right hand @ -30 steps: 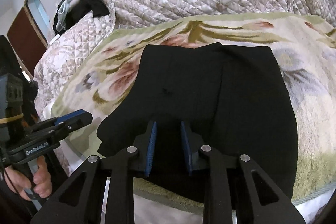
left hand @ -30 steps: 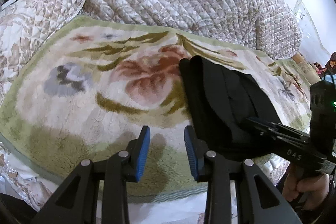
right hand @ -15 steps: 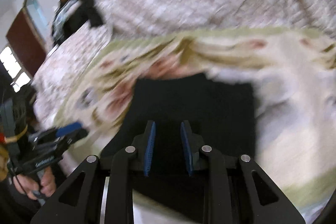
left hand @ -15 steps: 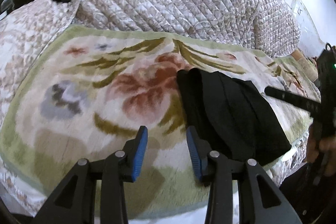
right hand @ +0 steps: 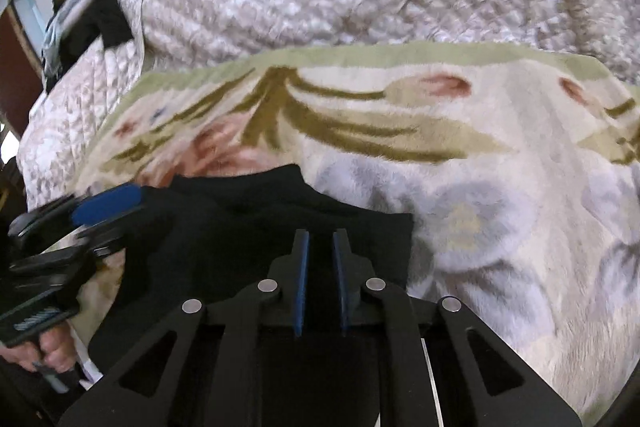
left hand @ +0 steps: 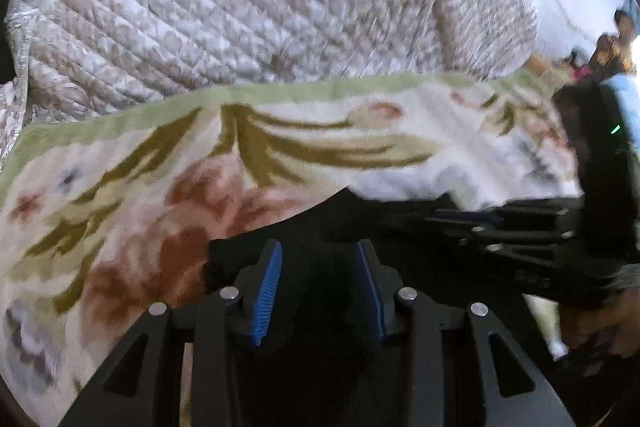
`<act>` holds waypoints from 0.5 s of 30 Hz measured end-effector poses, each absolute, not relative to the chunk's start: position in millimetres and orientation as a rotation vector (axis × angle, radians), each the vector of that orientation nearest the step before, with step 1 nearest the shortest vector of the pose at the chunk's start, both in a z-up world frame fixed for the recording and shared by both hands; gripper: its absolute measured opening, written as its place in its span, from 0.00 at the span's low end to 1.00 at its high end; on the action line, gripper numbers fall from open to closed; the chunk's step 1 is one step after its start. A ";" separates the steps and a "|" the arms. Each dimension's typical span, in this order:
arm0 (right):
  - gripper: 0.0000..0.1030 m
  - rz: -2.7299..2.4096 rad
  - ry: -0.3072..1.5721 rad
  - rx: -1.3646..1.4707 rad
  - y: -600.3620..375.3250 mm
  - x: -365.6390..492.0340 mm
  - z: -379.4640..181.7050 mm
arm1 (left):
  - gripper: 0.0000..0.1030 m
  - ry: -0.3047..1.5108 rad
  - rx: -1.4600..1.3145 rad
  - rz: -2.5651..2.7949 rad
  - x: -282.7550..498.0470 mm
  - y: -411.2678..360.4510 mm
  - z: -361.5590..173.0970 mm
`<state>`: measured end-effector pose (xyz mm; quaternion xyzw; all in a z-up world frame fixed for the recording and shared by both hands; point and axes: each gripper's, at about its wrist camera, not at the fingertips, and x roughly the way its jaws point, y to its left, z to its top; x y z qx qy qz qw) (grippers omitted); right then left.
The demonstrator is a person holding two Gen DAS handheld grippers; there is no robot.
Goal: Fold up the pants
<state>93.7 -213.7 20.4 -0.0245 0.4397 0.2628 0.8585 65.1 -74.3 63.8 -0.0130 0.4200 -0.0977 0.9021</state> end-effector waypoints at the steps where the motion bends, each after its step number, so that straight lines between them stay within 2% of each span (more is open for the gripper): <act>1: 0.11 0.546 0.936 -0.069 -211.2 98.0 15.3 | 0.35 0.875 -0.017 -0.193 66.8 -72.4 57.5; 5: 0.00 0.505 0.930 -0.034 -224.2 111.7 9.0 | 0.36 0.860 -0.013 -0.177 64.4 -67.2 50.7; 15: 0.01 0.494 0.884 0.056 -236.5 104.2 16.1 | 0.37 0.867 -0.039 -0.143 60.9 -66.2 63.4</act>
